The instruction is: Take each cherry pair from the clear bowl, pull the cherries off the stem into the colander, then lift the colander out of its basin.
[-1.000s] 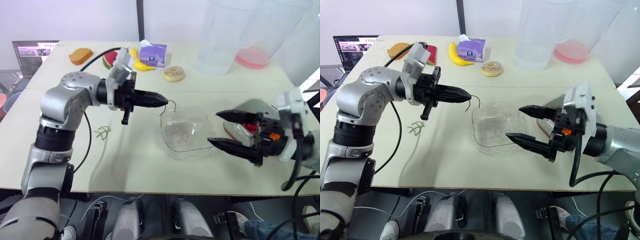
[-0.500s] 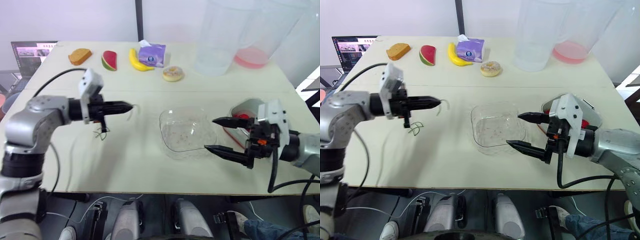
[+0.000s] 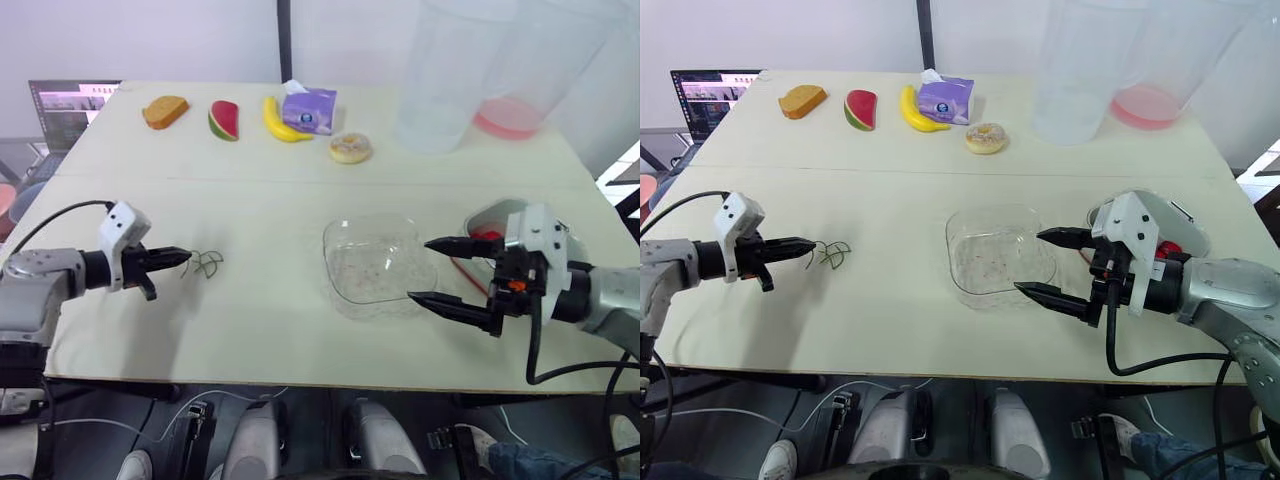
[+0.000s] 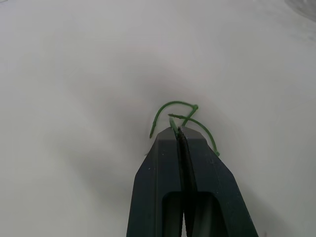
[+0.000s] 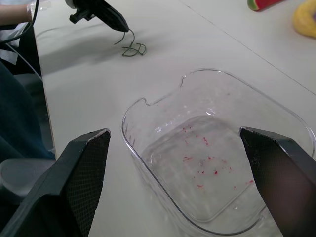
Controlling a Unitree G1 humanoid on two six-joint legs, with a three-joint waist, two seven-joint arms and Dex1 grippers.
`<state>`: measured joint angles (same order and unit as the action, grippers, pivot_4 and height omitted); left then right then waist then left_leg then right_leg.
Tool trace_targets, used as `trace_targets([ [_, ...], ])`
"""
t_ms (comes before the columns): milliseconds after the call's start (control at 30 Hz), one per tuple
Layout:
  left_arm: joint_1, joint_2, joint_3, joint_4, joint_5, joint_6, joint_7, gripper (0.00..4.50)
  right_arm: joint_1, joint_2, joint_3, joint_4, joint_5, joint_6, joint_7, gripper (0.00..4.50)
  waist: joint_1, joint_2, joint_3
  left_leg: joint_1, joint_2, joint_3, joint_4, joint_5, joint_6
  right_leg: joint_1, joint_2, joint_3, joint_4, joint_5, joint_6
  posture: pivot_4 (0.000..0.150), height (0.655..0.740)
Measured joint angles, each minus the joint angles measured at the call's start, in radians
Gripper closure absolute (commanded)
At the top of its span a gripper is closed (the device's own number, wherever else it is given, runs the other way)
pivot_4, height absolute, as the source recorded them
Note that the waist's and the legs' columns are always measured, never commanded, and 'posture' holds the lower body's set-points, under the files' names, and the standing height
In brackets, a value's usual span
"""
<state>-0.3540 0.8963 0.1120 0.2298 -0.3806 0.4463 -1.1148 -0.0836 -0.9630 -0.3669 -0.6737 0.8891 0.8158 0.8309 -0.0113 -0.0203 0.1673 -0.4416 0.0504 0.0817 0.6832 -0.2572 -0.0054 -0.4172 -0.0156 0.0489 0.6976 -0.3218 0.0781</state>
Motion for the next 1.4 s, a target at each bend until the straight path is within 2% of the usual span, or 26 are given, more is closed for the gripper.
trace_targets([
  [33, -0.002, -0.005, 0.0, 0.0, 0.0, -0.002, -0.002, 3.61, 0.0, 0.0, 0.0, 0.0, 0.0, 0.001, 0.0, 0.0, -0.001, 0.0, 0.0, 0.0, 0.0, 0.0, 0.0, 0.0, 0.0, 0.0, 0.0, 0.0, 0.0, 0.0, 0.0, 0.15, 0.74],
  [267, -0.024, -0.005, -0.002, 0.003, -0.001, -0.001, -0.038, 0.03, 0.0, -0.002, -0.002, 0.0, 0.002, 0.009, -0.011, 0.0, -0.002, 0.0, 0.0, 0.0, 0.0, 0.0, 0.0, 0.0, 0.0, 0.0, 0.001, 0.0, 0.0, 0.0, 0.0, 0.15, 0.74],
  [500, -0.104, -0.005, -0.003, -0.053, -0.018, 0.014, -0.072, 0.03, 0.001, -0.003, -0.005, 0.0, 0.011, 0.015, -0.021, 0.0, 0.002, 0.0, 0.0, 0.0, 0.0, 0.0, 0.0, 0.0, 0.0, 0.0, 0.001, 0.0, 0.0, 0.0, 0.0, 0.15, 0.74],
  [700, -0.194, -0.014, -0.002, -0.294, -0.195, 0.165, -0.125, 0.03, 0.011, -0.011, -0.038, 0.0, 0.041, 0.065, -0.063, 0.0, -0.003, 0.0, 0.0, 0.0, 0.0, 0.0, 0.0, 0.0, 0.0, 0.001, 0.002, 0.0, 0.0, 0.0, 0.0, 0.15, 0.74],
  [867, -0.124, -0.011, 0.001, -0.474, -0.307, 0.206, -0.158, 0.03, 0.066, -0.012, -0.095, -0.004, 0.076, 0.13, -0.124, 0.0, -0.008, 0.001, 0.0, 0.002, 0.001, 0.0, 0.0, 0.0, -0.001, 0.001, 0.003, 0.001, 0.0, 0.0, 0.0, 0.15, 0.74],
  [967, -0.082, 0.006, 0.004, -0.49, -0.318, 0.203, -0.179, 0.03, 0.138, -0.012, -0.174, -0.007, 0.08, 0.169, -0.155, 0.0, -0.002, 0.001, 0.0, 0.004, 0.001, -0.001, 0.0, 0.0, -0.001, 0.004, 0.003, 0.001, 0.0, 0.0, 0.0, 0.15, 0.74],
  [1067, -0.074, 0.008, 0.026, -0.512, -0.341, 0.204, -0.18, 0.03, 0.249, 0.006, -0.315, -0.023, 0.076, 0.197, -0.18, 0.0, 0.007, 0.0, 0.0, 0.005, 0.0, -0.002, 0.0, 0.0, 0.0, 0.009, 0.003, -0.001, -0.003, 0.0, 0.001, 0.15, 0.74],
  [1167, -0.074, 0.006, 0.028, -0.528, -0.357, 0.205, -0.169, 0.03, 0.315, 0.035, -0.392, -0.058, 0.078, 0.209, -0.206, 0.0, 0.001, 0.0, 0.0, 0.012, 0.0, -0.002, -0.002, 0.0, 0.0, 0.016, 0.003, -0.001, -0.006, 0.0, 0.001, 0.15, 0.74],
  [1233, -0.073, 0.005, 0.027, -0.53, -0.364, 0.205, -0.161, 0.03, 0.332, 0.047, -0.394, -0.084, 0.087, 0.21, -0.225, 0.0, -0.004, 0.0, 0.0, 0.017, 0.0, -0.002, -0.004, -0.001, 0.0, 0.02, 0.003, 0.0, -0.008, 0.0, 0.001, 0.15, 0.74],
  [1400, -0.073, -0.002, 0.025, -0.531, -0.37, 0.203, -0.155, 0.03, 0.314, 0.047, -0.392, -0.095, 0.103, 0.209, -0.265, 0.0, -0.006, 0.0, 0.0, 0.017, 0.001, -0.002, -0.005, -0.001, 0.0, 0.02, 0.004, 0.0, -0.008, 0.0, 0.001, 0.15, 0.74],
])
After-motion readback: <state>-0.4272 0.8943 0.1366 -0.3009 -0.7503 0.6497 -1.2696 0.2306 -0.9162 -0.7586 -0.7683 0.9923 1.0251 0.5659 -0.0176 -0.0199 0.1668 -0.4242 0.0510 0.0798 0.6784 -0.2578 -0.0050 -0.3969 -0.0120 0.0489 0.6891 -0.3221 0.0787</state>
